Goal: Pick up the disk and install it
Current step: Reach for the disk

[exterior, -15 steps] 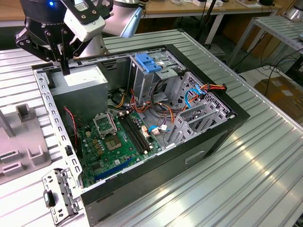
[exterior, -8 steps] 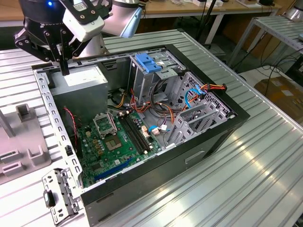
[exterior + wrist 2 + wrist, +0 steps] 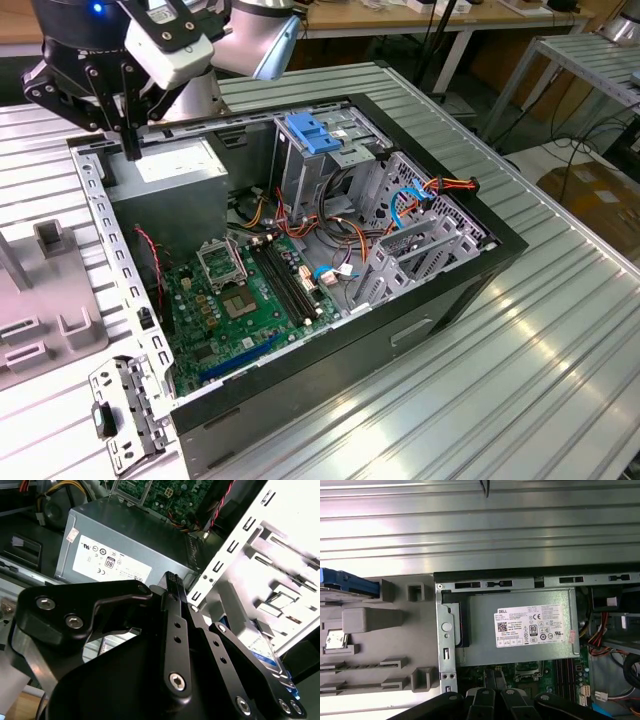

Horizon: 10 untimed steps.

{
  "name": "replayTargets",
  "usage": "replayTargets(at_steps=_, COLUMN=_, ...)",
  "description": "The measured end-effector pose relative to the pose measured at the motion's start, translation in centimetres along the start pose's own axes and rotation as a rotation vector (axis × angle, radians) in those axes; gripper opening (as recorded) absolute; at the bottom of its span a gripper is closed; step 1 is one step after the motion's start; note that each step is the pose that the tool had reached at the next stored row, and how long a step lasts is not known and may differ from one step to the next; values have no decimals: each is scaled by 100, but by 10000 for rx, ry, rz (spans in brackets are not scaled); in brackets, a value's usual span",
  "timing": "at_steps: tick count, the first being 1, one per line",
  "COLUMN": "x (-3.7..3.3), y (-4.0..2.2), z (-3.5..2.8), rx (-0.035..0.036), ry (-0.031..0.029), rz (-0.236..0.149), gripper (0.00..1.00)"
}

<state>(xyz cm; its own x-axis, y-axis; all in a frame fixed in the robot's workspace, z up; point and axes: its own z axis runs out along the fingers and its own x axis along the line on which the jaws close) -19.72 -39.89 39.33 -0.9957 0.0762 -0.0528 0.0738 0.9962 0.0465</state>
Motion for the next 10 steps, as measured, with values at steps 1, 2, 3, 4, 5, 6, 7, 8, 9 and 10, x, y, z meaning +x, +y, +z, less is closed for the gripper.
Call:
replayTargets(at_steps=1, x=3, y=0, z=0, rx=0, ry=0, rz=0, gripper=11)
replayTargets(at_steps=2, x=3, y=0, z=0, rx=0, ry=-1, rz=0, gripper=11)
replayTargets(at_steps=3, x=4, y=0, z=0, rx=0, ry=-1, rz=0, gripper=11)
replayTargets(at_steps=4, x=5, y=0, z=0, rx=0, ry=-1, rz=0, gripper=11)
replayTargets(at_steps=5, x=6, y=0, z=0, rx=0, ry=0, rz=0, gripper=11)
replayTargets(at_steps=6, x=8, y=-1, z=0, rx=0, ry=0, rz=0, gripper=11)
replayTargets(at_steps=7, x=10, y=-1, z=0, rx=0, ry=-1, rz=0, gripper=11)
replayTargets(at_steps=8, x=12, y=-1, z=0, rx=0, ry=-1, rz=0, gripper=11)
replayTargets(at_steps=9, x=14, y=-1, z=-1, rx=0, ry=-1, rz=0, gripper=11)
replayTargets(at_steps=10, x=17, y=-1, z=-1, rx=0, ry=0, rz=0, gripper=11)
